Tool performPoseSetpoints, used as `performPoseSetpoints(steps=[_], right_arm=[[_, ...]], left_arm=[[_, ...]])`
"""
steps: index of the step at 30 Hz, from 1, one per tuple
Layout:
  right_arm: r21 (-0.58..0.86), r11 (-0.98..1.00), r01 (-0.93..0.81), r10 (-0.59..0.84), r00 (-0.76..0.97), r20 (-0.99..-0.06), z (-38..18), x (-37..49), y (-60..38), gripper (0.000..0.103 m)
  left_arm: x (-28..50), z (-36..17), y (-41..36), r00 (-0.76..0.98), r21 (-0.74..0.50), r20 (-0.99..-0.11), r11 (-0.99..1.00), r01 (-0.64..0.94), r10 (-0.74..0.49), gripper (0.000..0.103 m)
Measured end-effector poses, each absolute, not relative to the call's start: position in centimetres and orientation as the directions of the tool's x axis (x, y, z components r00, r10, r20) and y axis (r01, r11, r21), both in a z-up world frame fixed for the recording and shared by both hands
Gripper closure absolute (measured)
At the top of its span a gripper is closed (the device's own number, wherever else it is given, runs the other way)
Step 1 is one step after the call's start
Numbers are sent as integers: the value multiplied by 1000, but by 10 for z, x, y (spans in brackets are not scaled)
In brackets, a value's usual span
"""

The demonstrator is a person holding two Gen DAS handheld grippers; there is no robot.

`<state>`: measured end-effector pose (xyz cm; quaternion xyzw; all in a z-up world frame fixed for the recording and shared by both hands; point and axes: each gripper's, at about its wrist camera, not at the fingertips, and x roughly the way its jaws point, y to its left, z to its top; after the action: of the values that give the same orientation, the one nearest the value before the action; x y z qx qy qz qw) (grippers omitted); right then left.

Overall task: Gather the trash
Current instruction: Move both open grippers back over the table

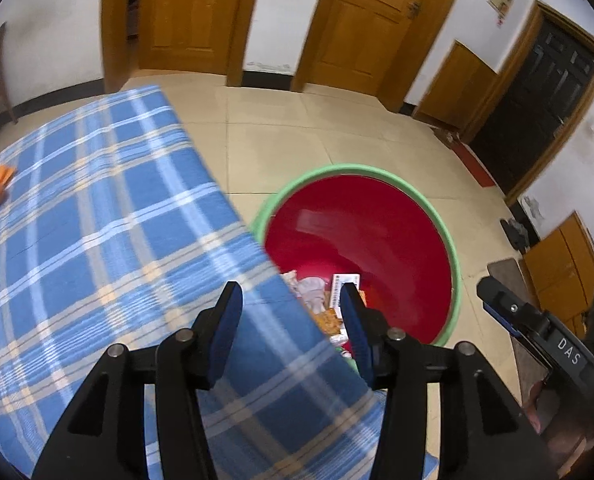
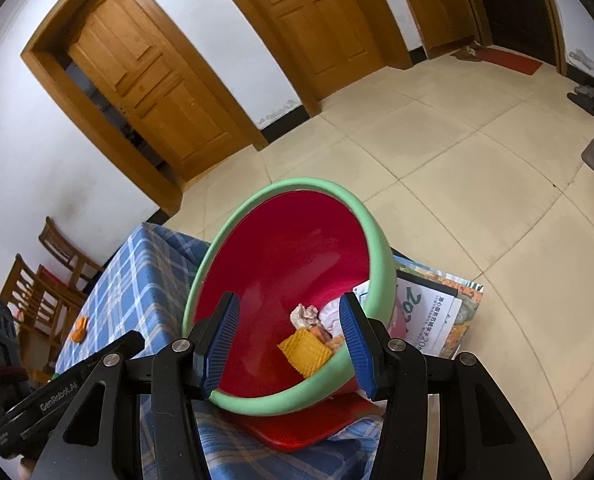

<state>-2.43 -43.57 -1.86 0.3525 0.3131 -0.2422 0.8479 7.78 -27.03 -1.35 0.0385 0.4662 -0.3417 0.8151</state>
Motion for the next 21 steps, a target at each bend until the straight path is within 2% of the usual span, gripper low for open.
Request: performPoseSetpoints(steps=[21], right_arm=[[414, 694, 588, -162, 689, -707, -8, -4, -406, 50]], left_arm=[[114, -14, -155, 464, -275, -784, 902, 334, -411, 52]])
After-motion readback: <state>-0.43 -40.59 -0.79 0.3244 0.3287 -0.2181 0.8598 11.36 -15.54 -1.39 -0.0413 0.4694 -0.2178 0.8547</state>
